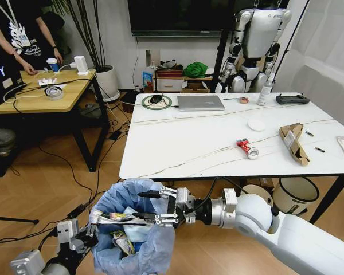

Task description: Pick up the trash bin and place the trash from the table into it.

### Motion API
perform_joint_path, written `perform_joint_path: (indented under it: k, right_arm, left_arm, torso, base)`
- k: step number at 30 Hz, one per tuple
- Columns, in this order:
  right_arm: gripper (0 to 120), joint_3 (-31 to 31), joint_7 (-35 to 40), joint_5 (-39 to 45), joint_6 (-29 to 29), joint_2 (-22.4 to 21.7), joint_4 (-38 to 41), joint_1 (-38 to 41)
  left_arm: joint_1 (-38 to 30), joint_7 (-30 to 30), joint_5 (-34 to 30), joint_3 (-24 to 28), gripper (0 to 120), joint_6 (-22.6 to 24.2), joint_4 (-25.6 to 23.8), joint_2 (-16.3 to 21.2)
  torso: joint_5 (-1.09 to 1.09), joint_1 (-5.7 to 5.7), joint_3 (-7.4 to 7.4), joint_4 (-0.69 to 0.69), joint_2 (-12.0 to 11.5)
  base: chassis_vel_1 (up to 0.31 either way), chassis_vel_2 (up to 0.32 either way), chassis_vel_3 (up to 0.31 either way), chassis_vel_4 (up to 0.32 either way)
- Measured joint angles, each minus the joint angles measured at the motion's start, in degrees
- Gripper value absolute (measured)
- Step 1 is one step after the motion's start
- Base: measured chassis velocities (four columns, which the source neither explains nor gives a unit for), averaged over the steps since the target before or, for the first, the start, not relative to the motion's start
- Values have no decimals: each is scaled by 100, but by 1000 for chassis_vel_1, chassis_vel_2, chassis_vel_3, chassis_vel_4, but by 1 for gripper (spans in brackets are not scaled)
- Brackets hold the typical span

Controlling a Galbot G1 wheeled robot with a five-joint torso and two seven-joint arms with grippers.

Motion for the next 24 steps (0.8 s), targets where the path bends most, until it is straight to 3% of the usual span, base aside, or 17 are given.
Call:
perform_joint_path:
  k: [2,5,7,8,10,12,14,23,24]
  right_arm:
    - [74,178,112,59,0,10,6,-61]
    - [86,992,529,307,55,-5,-46,-451]
    - [94,1818,463,565,150,-52,-154,-891]
    - [94,1818,463,565,150,-52,-154,-891]
    - [98,2380,291,721,177,-74,-248,-1190]
    - [100,3172,424,673,627,8,-541,-1635]
    - [100,3657,917,506,1038,192,-832,-1965]
    - [100,5941,971,172,1031,892,-1537,-3280]
    - [100,5941,971,172,1031,892,-1537,-3280]
  left_arm:
    - [0,3,16,1,0,0,16,2]
    - [-59,14,44,19,0,1,67,13]
    - [-121,21,49,49,0,0,105,15]
    - [-121,21,49,49,0,0,105,15]
    - [-162,28,68,67,0,-10,161,54]
    - [-118,102,119,77,0,-82,248,146]
    - [-23,141,100,59,0,-111,264,279]
    - [-291,130,-162,-23,0,-103,211,591]
    - [-291,130,-162,-23,0,-103,211,591]
  torso:
    - [0,0,0,1,0]
    - [2,0,0,1,0]
    - [0,0,0,1,0]
    - [0,0,0,1,0]
    - [0,0,0,-2,0]
    - [-5,0,-1,-2,0]
    - [4,0,0,1,0]
    - [0,0,0,-2,0]
    - [0,0,0,-2,0]
  base:
    - [0,0,0,0]
    - [0,0,0,0]
    - [0,0,0,0]
    - [0,0,0,0]
    - [0,0,0,0]
    - [0,0,0,0]
    - [0,0,0,0]
    - [0,0,0,0]
    - [0,0,0,0]
